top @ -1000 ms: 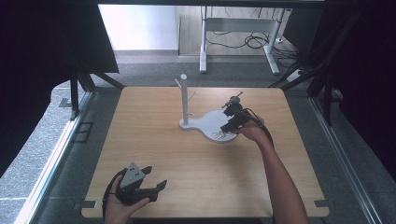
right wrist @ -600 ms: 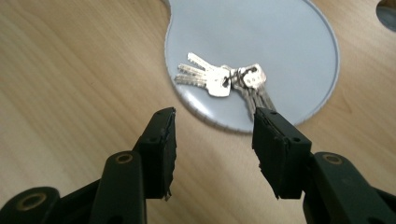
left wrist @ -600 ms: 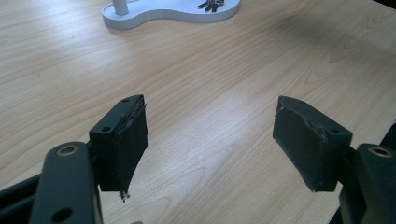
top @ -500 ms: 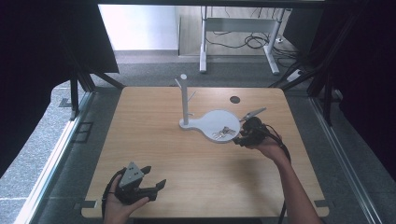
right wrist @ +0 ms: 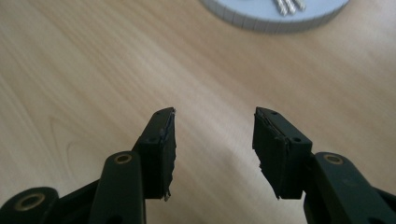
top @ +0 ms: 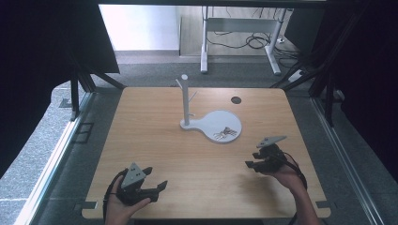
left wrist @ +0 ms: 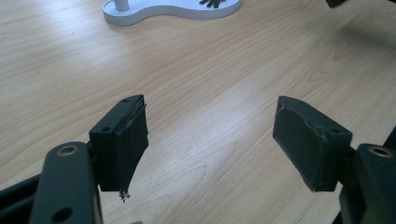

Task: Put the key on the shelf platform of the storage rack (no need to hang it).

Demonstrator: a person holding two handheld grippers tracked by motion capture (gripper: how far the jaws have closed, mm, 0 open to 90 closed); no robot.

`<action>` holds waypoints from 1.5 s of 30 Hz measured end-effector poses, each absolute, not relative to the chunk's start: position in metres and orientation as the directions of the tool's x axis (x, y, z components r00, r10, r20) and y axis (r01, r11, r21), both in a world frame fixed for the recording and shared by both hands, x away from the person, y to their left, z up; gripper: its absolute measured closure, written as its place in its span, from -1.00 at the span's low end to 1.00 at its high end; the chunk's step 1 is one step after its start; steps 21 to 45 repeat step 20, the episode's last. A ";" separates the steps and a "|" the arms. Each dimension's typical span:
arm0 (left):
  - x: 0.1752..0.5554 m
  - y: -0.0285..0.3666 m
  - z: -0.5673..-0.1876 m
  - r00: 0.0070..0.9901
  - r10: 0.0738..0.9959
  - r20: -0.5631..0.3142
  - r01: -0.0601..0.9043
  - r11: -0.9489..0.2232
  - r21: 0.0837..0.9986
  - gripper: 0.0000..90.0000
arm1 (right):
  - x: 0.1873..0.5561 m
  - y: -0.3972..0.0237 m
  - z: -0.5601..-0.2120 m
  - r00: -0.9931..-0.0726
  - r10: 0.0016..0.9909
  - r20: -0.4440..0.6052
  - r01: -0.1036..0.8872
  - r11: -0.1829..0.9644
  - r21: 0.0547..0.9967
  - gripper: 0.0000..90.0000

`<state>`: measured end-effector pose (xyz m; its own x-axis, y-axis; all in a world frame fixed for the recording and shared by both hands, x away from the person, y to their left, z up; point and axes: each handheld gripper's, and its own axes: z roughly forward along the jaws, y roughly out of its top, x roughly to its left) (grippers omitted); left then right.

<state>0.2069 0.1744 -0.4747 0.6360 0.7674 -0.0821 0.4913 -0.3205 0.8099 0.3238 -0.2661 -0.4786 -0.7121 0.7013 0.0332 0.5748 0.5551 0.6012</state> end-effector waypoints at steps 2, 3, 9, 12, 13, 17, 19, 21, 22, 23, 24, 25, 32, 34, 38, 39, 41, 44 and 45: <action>0.207 0.175 -0.475 0.635 0.768 -0.082 0.492 -0.320 0.809 -0.41 | 0.314 -0.271 -0.485 -0.712 0.701 0.040 0.575 0.549 0.606 0.11; 0.207 0.175 -0.475 0.634 0.769 -0.083 0.494 -0.320 0.809 -0.41 | 0.311 -0.273 -0.487 -0.707 0.706 0.043 0.580 0.544 0.606 0.10; 0.207 0.173 -0.476 0.633 0.770 -0.082 0.496 -0.322 0.806 -0.41 | 0.294 -0.281 -0.500 -0.697 0.715 0.054 0.593 0.532 0.605 0.10; 0.207 0.173 -0.475 0.635 0.769 -0.076 0.491 -0.326 0.808 -0.41 | 0.292 -0.284 -0.498 -0.689 0.723 0.051 0.590 0.520 0.617 0.10; 0.207 0.173 -0.475 0.636 0.768 -0.076 0.492 -0.327 0.807 -0.41 | 0.292 -0.285 -0.498 -0.689 0.723 0.050 0.587 0.517 0.624 0.10; 0.206 0.172 -0.475 0.638 0.766 -0.076 0.490 -0.329 0.807 -0.41 | 0.291 -0.284 -0.497 -0.686 0.727 0.037 0.576 0.511 0.638 0.10; 0.206 0.172 -0.475 0.640 0.765 -0.075 0.489 -0.330 0.807 -0.41 | 0.290 -0.283 -0.498 -0.689 0.724 0.026 0.568 0.519 0.639 0.08; 0.206 0.172 -0.475 0.642 0.763 -0.074 0.488 -0.332 0.807 -0.41 | 0.290 -0.283 -0.499 -0.688 0.725 0.026 0.570 0.517 0.639 0.07; 0.206 0.172 -0.475 0.642 0.763 -0.074 0.488 -0.332 0.807 -0.41 | 0.290 -0.283 -0.499 -0.688 0.725 0.026 0.570 0.517 0.639 0.07; 0.206 0.172 -0.475 0.642 0.763 -0.074 0.488 -0.332 0.807 -0.41 | 0.290 -0.283 -0.499 -0.688 0.725 0.026 0.570 0.517 0.639 0.07; 0.206 0.172 -0.475 0.642 0.763 -0.074 0.488 -0.332 0.807 -0.41 | 0.290 -0.283 -0.499 -0.688 0.725 0.026 0.570 0.517 0.639 0.07; 0.206 0.172 -0.475 0.642 0.763 -0.074 0.488 -0.332 0.807 -0.41 | 0.290 -0.283 -0.499 -0.688 0.725 0.026 0.570 0.517 0.639 0.07; 0.206 0.172 -0.475 0.642 0.763 -0.074 0.488 -0.332 0.807 -0.41 | 0.290 -0.283 -0.499 -0.688 0.725 0.026 0.570 0.517 0.639 0.07; 0.206 0.172 -0.475 0.642 0.763 -0.074 0.488 -0.332 0.807 -0.41 | 0.290 -0.283 -0.499 -0.688 0.725 0.026 0.570 0.517 0.639 0.07; 0.206 0.172 -0.475 0.642 0.763 -0.074 0.488 -0.332 0.807 -0.41 | 0.290 -0.283 -0.499 -0.688 0.725 0.026 0.570 0.517 0.639 0.07; 0.206 0.172 -0.475 0.642 0.763 -0.074 0.488 -0.332 0.807 -0.41 | 0.290 -0.283 -0.499 -0.688 0.725 0.026 0.570 0.517 0.639 0.07; 0.206 0.172 -0.475 0.642 0.763 -0.074 0.488 -0.332 0.807 -0.41 | 0.290 -0.283 -0.499 -0.688 0.725 0.026 0.570 0.517 0.639 0.07; 0.206 0.172 -0.475 0.642 0.763 -0.074 0.488 -0.332 0.807 -0.41 | 0.290 -0.283 -0.499 -0.688 0.725 0.026 0.570 0.517 0.639 0.07; 0.206 0.172 -0.475 0.642 0.763 -0.074 0.488 -0.332 0.807 -0.41 | 0.290 -0.283 -0.499 -0.688 0.725 0.026 0.570 0.517 0.639 0.07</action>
